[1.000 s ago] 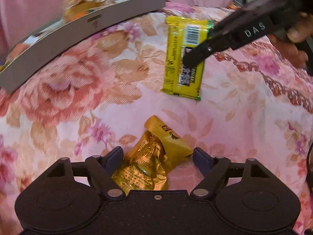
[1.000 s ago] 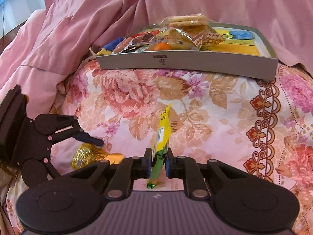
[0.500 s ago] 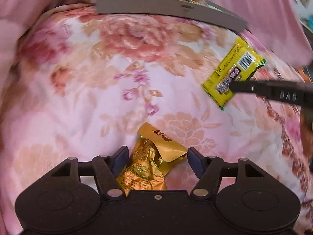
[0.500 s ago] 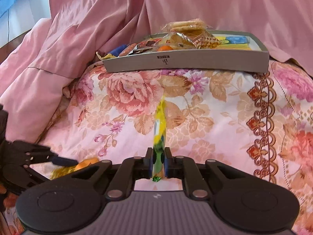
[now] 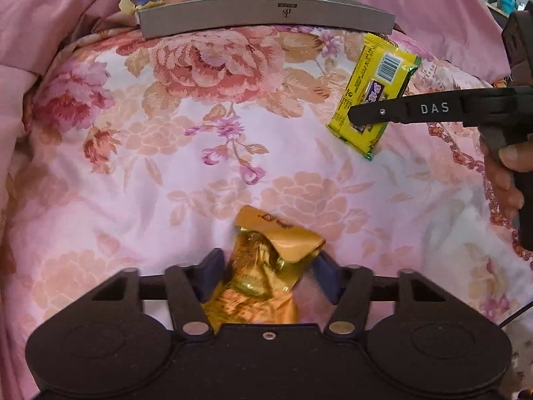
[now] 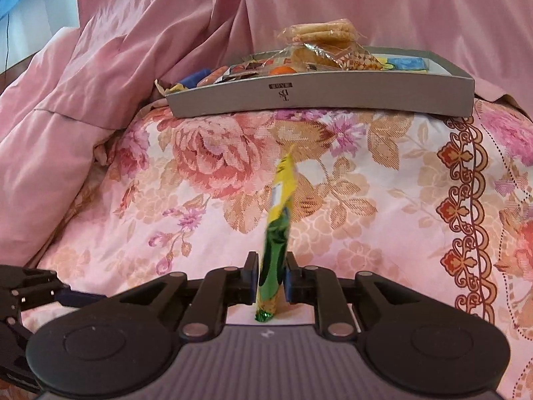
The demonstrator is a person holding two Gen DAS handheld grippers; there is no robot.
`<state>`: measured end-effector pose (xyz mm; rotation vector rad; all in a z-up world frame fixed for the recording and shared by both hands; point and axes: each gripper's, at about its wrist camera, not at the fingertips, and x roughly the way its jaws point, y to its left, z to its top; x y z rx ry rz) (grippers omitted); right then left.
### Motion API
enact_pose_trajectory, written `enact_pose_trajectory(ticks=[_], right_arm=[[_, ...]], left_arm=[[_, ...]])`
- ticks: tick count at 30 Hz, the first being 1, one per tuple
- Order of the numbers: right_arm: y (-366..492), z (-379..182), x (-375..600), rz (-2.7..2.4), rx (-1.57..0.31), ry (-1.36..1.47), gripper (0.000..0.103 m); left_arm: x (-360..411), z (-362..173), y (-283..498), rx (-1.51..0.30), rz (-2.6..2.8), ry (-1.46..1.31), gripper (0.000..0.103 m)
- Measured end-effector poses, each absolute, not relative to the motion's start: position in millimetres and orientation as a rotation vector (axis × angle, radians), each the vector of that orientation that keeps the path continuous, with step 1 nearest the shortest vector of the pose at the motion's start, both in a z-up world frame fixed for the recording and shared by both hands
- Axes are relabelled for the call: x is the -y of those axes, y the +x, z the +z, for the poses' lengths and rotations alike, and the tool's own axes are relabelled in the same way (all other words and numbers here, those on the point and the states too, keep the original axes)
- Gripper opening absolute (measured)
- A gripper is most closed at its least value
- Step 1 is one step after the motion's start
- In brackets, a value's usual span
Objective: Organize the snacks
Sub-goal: 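Lift the gold foil pack with the left gripper while the right holds the yellow bar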
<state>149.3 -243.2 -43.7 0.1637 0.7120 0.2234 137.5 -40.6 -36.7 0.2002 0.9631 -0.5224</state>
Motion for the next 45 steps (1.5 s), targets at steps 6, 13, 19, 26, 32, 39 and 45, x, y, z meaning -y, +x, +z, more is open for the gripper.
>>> enact_pose_trajectory(ticks=[6, 13, 19, 26, 32, 39, 45], right_arm=[[143, -42, 235, 0.237, -0.688, 0.172, 0.013], [131, -41, 218, 0.300, -0.697, 0.171, 0.013], [120, -43, 211, 0.344, -0.712, 0.189, 0.012], [116, -44, 210, 0.358, -0.719, 0.209, 0.012], [115, -45, 209, 0.367, -0.722, 0.216, 0.012], [114, -44, 205, 0.389, -0.724, 0.218, 0.012], [113, -44, 200, 0.407, -0.728, 0.214, 0.013]], left_arm=[[33, -35, 142, -0.966, -0.504, 0.122, 0.049], [25, -34, 144, -0.948, -0.467, 0.006, 0.048], [23, -34, 141, -0.914, -0.444, -0.050, 0.047], [18, -34, 140, -0.891, -0.433, -0.122, 0.044], [14, -30, 140, -0.871, -0.428, -0.162, 0.042], [11, -26, 140, -0.838, -0.418, -0.177, 0.035], [8, -19, 139, -0.802, -0.384, -0.137, 0.027]])
